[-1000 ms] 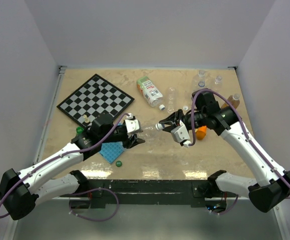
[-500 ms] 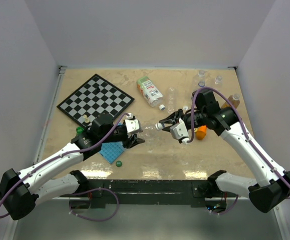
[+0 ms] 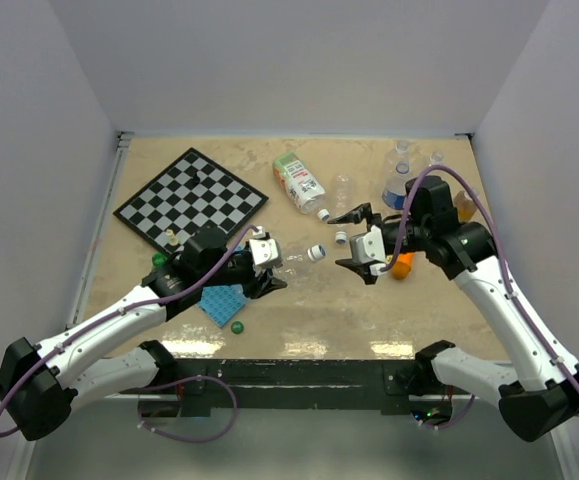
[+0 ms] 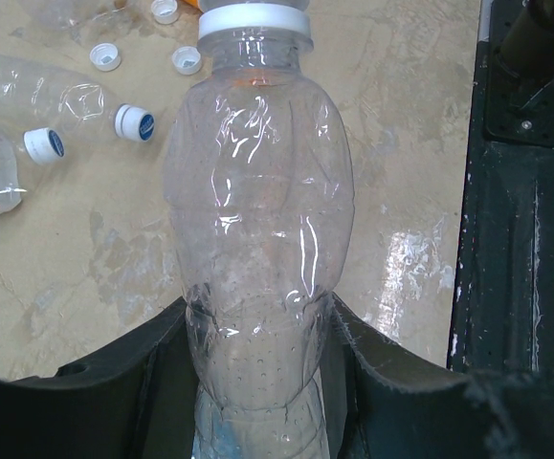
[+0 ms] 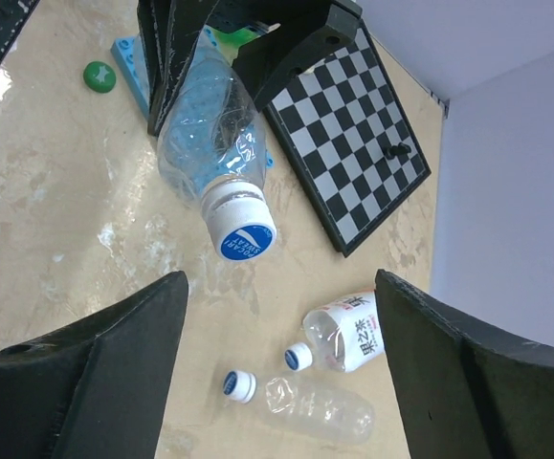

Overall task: Unscrew the bottle caps
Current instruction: Unscrew the bottle cap from the plastic bottle.

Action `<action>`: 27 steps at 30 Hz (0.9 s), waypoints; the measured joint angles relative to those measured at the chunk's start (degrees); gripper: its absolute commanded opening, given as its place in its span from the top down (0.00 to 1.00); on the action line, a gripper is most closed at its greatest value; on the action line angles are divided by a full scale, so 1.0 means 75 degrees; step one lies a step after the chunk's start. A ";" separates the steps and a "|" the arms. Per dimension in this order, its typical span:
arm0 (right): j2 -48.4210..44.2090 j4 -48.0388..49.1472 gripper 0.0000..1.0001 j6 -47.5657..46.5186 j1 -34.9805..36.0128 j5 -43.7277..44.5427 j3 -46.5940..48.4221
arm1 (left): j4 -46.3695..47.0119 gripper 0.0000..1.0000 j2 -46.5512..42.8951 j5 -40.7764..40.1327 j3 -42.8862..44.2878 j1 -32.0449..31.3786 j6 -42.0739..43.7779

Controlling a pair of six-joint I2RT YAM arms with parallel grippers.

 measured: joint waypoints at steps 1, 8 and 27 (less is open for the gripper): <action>-0.0047 0.0017 0.16 0.0099 -0.0009 -0.0003 -0.0029 | -0.0006 0.98 0.0000 0.0000 0.0000 0.0000 0.0000; -0.0408 0.0163 0.15 0.0807 -0.0268 0.0009 -0.0312 | -0.0009 0.98 0.0000 0.0000 0.0000 0.0000 0.0000; -0.0985 -0.0134 0.13 0.3037 -0.0440 0.0268 -0.0402 | -0.0009 0.98 0.0000 -0.0003 0.0000 0.0000 0.0000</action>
